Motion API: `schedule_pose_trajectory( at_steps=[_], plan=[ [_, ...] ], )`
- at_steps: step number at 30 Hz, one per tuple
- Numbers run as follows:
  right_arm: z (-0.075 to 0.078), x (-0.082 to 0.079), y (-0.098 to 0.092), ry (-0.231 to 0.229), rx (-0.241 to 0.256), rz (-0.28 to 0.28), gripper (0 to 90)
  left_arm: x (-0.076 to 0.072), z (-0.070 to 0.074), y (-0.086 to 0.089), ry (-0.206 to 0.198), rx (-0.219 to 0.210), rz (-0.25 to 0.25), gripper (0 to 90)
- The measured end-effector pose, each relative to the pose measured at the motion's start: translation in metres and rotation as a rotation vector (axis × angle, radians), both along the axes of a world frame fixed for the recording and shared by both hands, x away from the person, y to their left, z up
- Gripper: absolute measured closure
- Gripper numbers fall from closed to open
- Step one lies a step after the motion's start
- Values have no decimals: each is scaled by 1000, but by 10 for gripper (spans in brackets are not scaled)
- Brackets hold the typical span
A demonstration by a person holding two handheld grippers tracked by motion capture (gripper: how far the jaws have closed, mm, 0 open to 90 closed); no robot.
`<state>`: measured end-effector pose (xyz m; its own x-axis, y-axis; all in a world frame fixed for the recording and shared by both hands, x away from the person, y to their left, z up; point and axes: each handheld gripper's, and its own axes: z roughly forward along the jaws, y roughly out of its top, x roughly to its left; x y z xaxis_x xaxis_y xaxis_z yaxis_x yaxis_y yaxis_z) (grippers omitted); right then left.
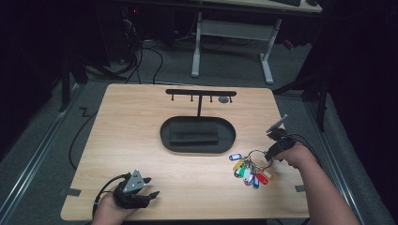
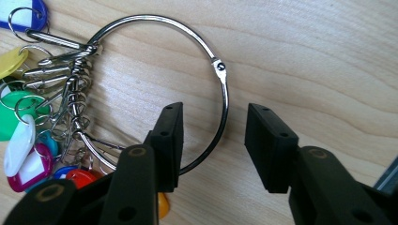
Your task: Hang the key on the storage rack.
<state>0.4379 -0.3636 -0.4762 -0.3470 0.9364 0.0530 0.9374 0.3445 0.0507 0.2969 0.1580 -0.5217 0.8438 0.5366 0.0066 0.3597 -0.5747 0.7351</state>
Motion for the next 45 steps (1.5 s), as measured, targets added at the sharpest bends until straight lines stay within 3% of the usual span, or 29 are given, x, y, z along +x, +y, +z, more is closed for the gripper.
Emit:
schedule_pose_trajectory(
  at_steps=[11,14,19,23,30,35,45],
  plan=[
    [-10,7,3,58,-25,-20,643,0,-1,-2,2,4,-2,417],
    [-10,7,4,61,-47,-16,791,0,-1,-2,1,5,-4,417],
    [-8,4,9,42,-43,20,863,-1,-1,-2,5,8,-4,417],
    [8,-1,14,6,-34,60,866,-2,-2,-3,2,5,-1,417],
    [54,-14,25,-74,-46,137,870,-3,-2,-3,1,9,0,417],
    [83,-25,34,-99,-38,168,872,-2,-1,-4,-5,10,2,418],
    [124,-41,51,-156,-27,240,875,-1,-1,-2,-20,0,21,417]
  ],
)
